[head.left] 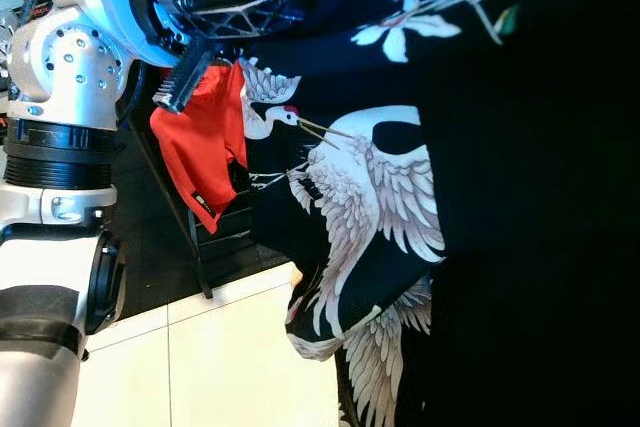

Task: Hang hanger

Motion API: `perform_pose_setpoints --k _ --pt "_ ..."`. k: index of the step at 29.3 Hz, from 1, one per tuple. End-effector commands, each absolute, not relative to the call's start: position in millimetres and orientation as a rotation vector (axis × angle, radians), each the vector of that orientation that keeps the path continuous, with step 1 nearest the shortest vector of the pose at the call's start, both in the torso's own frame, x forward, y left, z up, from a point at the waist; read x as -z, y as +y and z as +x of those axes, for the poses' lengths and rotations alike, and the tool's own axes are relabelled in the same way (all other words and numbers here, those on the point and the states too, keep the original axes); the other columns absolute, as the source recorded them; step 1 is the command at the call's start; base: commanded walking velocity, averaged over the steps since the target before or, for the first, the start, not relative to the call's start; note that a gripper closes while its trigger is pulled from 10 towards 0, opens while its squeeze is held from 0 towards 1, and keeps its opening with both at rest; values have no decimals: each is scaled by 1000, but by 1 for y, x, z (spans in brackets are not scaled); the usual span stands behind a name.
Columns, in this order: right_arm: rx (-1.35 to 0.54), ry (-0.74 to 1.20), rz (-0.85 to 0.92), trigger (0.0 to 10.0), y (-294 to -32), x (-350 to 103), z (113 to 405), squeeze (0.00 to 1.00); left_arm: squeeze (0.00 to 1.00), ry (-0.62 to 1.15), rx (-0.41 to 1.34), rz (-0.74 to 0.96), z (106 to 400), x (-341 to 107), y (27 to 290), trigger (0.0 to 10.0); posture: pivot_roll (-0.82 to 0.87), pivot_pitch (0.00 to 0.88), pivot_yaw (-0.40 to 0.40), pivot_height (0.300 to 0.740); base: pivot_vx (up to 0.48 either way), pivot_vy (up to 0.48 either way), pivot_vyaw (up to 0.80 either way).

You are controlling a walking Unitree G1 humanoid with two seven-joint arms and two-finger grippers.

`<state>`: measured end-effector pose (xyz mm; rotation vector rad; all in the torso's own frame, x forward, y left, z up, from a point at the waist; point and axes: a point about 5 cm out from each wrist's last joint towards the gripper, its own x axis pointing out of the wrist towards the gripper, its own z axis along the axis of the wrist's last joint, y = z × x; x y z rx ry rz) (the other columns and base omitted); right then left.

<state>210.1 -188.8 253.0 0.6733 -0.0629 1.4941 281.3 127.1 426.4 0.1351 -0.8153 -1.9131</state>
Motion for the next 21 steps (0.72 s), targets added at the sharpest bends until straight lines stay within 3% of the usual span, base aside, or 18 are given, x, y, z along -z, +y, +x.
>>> perform_pose_setpoints --k 1,11,21 --pt "-1489 -99 657 10000 -191 -259 211 1000 0 -852 1909 122 279 -430 131 9961 -48 16 86 740 0 0 0" --pt "-1571 -119 762 10000 -201 -266 190 1000 0 -860 1901 110 279 -429 131 9882 -49 21 79 740 0 0 0" --pt "-1494 -120 864 10000 -217 -254 171 1000 0 -858 1894 100 279 -427 132 9843 -57 30 81 740 0 0 0"
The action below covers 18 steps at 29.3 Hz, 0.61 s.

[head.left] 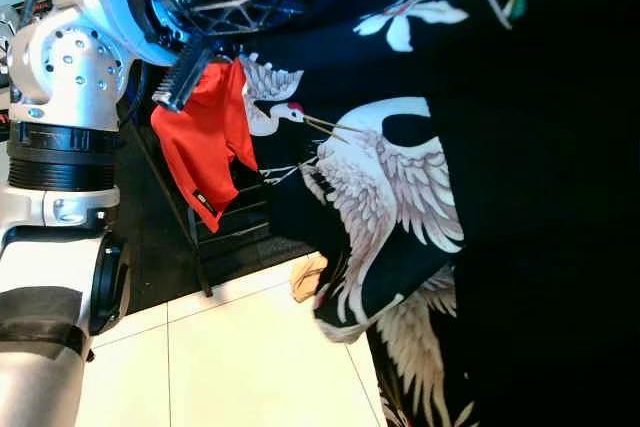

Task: Hang hanger

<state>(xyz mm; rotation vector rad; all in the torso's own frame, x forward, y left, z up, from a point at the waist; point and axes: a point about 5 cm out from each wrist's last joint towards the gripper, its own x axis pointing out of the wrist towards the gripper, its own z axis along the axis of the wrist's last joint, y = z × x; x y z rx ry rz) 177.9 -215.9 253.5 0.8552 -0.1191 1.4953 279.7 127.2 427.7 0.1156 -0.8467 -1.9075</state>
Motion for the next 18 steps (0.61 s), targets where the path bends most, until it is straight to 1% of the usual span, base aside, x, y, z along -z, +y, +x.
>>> perform_pose_setpoints --k 1,4,5,7,8,9,13,18 --pt "-1494 -120 864 10000 -217 -254 171 1000 0 -858 1894 100 279 -427 132 9843 -57 30 81 740 0 0 0" --pt "-1459 -111 914 10000 -219 -247 163 1000 0 -860 1899 92 279 -426 132 9882 -64 30 87 740 0 0 0" --pt "-1444 -115 937 10000 -217 -245 162 416 0 -863 1903 88 279 -425 132 9804 -64 29 88 740 0 0 0" --pt "-1444 -115 937 10000 -217 -245 162 416 0 -863 1903 88 279 -425 132 9804 -64 29 88 740 0 0 0" --pt "-1439 -131 952 10000 -215 -244 162 0 0 -866 1905 85 279 -425 131 9843 -63 29 87 740 0 0 0" --pt "-1425 -172 951 10000 -215 -246 163 0 0 -869 1907 83 279 -424 130 9804 -60 29 85 740 0 0 0" --pt "-1418 -223 946 10000 -215 -250 164 0 0 -871 1907 80 279 -424 130 9804 -59 29 87 740 0 0 0" --pt "-1433 -219 947 10000 -210 -250 162 0 0 -871 1908 77 279 -424 129 9765 -58 30 90 740 0 0 0"
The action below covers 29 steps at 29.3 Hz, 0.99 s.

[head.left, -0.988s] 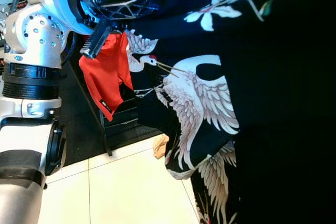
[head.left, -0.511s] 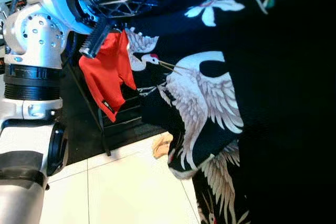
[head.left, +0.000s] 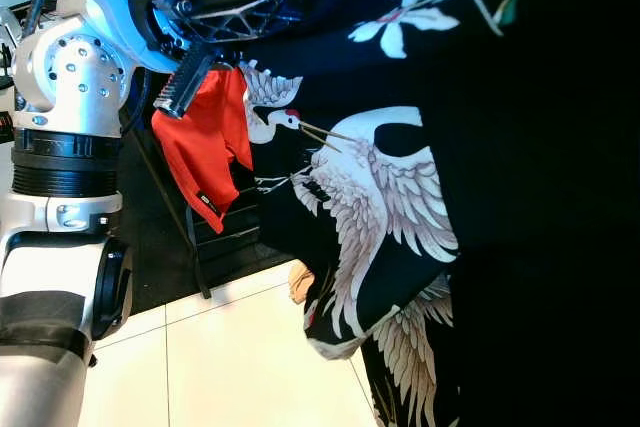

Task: Hang hanger

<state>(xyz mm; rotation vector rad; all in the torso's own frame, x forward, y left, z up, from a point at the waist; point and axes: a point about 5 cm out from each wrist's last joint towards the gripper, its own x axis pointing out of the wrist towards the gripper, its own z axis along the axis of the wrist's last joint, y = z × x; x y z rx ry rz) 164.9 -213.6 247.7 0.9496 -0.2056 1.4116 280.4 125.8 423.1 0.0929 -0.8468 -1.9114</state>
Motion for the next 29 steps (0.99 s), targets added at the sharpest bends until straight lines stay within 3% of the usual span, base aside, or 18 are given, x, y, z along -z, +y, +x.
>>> perform_pose_setpoints --k 1,4,11,29 --pt "-1465 -159 938 10000 -201 -246 160 0 0 -870 1909 75 279 -424 129 9686 -58 31 87 740 0 0 0" --pt "-1504 -41 900 10000 -191 -239 155 0 0 -870 1908 74 279 -423 128 9686 -58 31 84 740 0 0 0" --pt "-1516 37 841 10000 -191 -237 153 0 0 -870 1905 72 279 -423 128 9725 -58 34 83 740 0 0 0" --pt "-1460 -86 734 10000 -199 -255 152 0 0 -863 1859 74 284 -422 133 9569 -67 33 96 740 0 0 0"
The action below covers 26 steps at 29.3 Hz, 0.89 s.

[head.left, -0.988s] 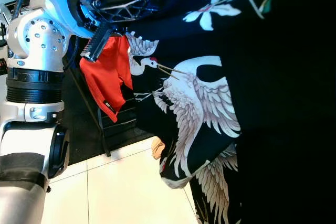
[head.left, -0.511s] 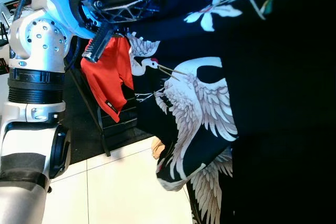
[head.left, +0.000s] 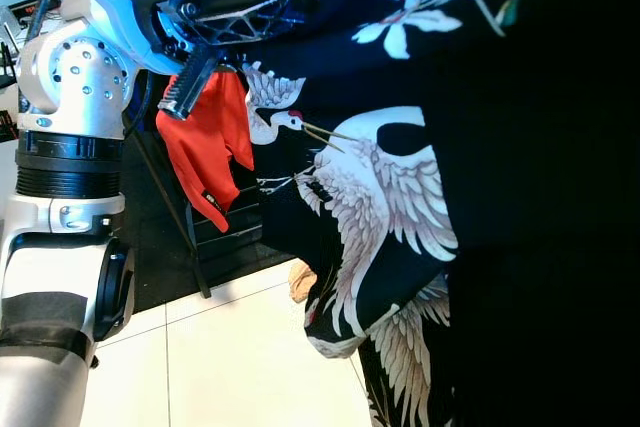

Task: Hang hanger

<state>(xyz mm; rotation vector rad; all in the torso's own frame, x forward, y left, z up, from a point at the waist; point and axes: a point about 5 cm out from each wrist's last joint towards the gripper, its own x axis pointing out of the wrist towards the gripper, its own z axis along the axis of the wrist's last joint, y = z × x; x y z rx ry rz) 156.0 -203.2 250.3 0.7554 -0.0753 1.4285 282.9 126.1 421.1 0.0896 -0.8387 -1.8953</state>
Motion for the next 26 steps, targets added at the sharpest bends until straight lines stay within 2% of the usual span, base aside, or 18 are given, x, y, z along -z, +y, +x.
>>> perform_pose_setpoints --k 1,17,18,19,20,26 --pt "-1481 -105 711 10000 -198 -261 151 0 0 -863 1856 70 285 -422 134 9490 -71 32 98 740 0 0 0" --pt "-1524 -90 654 10000 -193 -266 150 0 0 -866 1860 47 289 -418 130 9451 -74 25 99 740 0 0 0" --pt "-1519 -56 653 4431 -189 -261 151 0 0 -868 1860 47 289 -418 130 9490 -72 26 99 740 0 0 0" --pt "-1519 -56 653 4431 -189 -261 151 0 0 -868 1860 47 289 -418 130 9490 -72 26 99 740 0 0 0" --pt "-1514 -33 653 78 -187 -257 151 0 0 -869 1860 48 289 -418 130 9529 -71 25 97 740 0 0 0" --pt "-1496 -8 655 0 -187 -254 151 0 0 -874 1855 54 289 -420 130 9490 -71 28 97 740 0 0 0"
